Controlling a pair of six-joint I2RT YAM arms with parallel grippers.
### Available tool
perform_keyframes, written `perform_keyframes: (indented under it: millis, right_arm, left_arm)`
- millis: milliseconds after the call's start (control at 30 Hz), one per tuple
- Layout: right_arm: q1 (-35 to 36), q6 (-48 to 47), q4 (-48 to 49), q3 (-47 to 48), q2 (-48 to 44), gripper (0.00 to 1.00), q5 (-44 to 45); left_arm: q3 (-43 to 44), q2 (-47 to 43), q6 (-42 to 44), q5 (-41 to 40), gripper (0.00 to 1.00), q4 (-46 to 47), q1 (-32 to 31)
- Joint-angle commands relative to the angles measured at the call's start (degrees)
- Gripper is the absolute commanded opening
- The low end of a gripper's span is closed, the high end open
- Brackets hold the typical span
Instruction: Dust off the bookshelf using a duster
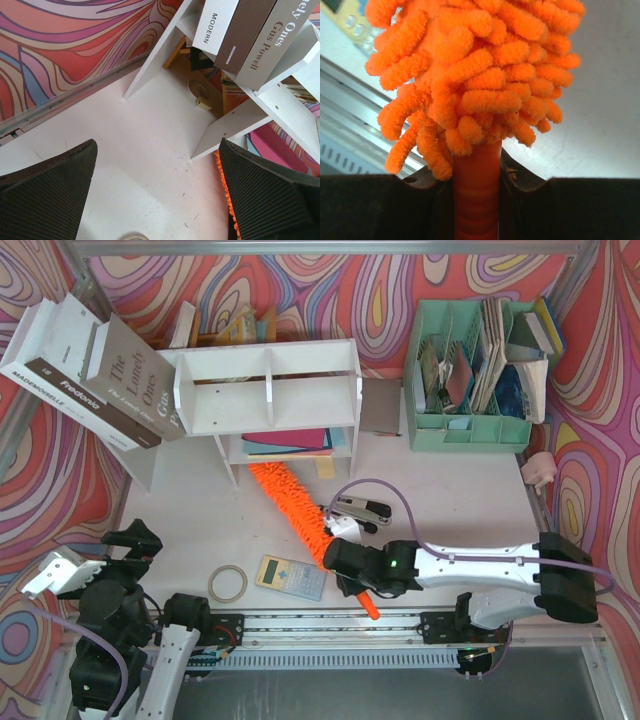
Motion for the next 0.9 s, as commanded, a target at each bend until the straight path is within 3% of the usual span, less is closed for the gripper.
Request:
perform_keyframes:
  millis: [0,167,500,667,867]
  right_arm:
    - [0.5,-4.4,9.7,3.7,0.8,0.00,-2.5]
    - [0.5,-2.9,7.6,3.7,1.4,0.00,0.3]
    - [0.5,13.4,-8.7,0.0,-8.1,0.00,8.8]
    - [0.5,13.4,-6.6,-0.9,-11.0,0.00,8.6]
    - [0.5,7.2,0.4,3.2,-2.9,0.00,3.5]
  left_arm:
    - [-0.7,-0.3,1.1,0.0,0.98,1.0,0.4]
    - [-0.6,-0.3,0.9,0.1,0.99,0.9,0.4]
    - [-0.6,-0.5,0.9,0.0,0.99,0.7,0.4]
    - [-0.6,-0.5,0.9,0.1,0.99,0.8,0.4]
    - [-0.6,-0.7,0.9,0.1,0.98,0.8,0.4]
